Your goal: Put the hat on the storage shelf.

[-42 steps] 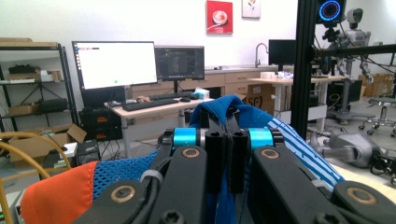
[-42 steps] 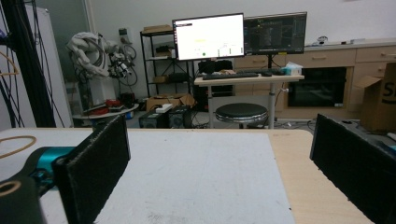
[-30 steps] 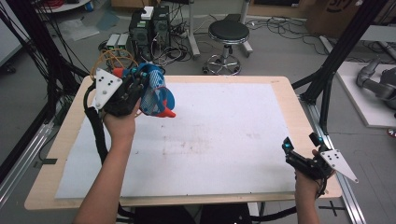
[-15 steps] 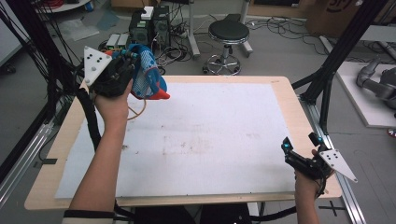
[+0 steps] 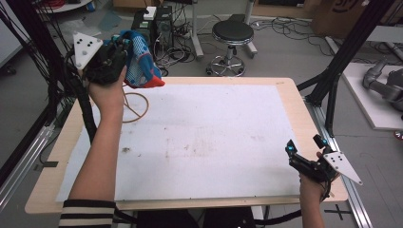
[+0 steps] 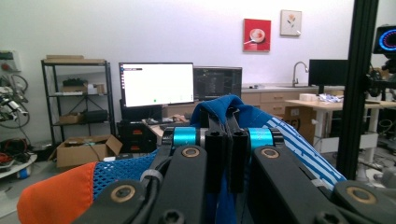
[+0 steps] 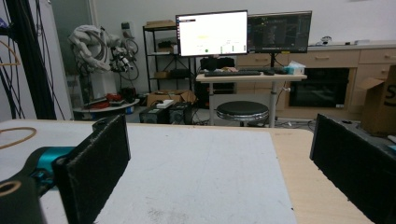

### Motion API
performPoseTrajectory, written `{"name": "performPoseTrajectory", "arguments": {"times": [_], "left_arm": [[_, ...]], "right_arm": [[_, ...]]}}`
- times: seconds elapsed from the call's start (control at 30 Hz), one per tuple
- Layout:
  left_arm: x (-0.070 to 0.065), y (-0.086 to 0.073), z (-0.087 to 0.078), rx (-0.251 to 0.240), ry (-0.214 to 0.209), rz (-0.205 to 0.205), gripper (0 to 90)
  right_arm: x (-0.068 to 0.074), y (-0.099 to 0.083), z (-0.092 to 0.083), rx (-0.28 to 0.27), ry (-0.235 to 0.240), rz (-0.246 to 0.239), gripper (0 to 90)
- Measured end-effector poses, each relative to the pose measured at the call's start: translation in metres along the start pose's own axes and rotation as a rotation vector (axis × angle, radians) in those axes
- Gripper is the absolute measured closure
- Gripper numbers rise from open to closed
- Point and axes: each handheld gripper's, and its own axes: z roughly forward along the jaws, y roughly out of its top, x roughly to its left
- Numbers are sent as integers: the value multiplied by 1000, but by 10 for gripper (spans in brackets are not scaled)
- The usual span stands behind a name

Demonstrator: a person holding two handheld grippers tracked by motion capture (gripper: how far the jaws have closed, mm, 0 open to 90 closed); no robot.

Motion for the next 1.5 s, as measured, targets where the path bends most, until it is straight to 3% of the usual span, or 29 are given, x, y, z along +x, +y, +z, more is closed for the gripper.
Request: {"name": "performPoseTrajectory", "arguments": {"times": [0.2, 0.4, 0.93, 1.17, 1.5], "left_arm": [[11, 5, 6, -3, 18, -2, 890], [31, 8, 15, 6, 51, -8, 890], [57, 6, 33, 42, 103, 1, 890], [70, 2, 35, 55, 136, -2, 890], [83, -9, 37, 108, 164, 3, 890]], "right_arm": [[1, 0, 1, 0, 6, 0, 46], [3, -1, 2, 4, 12, 2, 47], [1, -3, 2, 15, 12, 16, 46], [4, -4, 6, 18, 27, 18, 47], [5, -3, 8, 14, 36, 14, 48]]}}
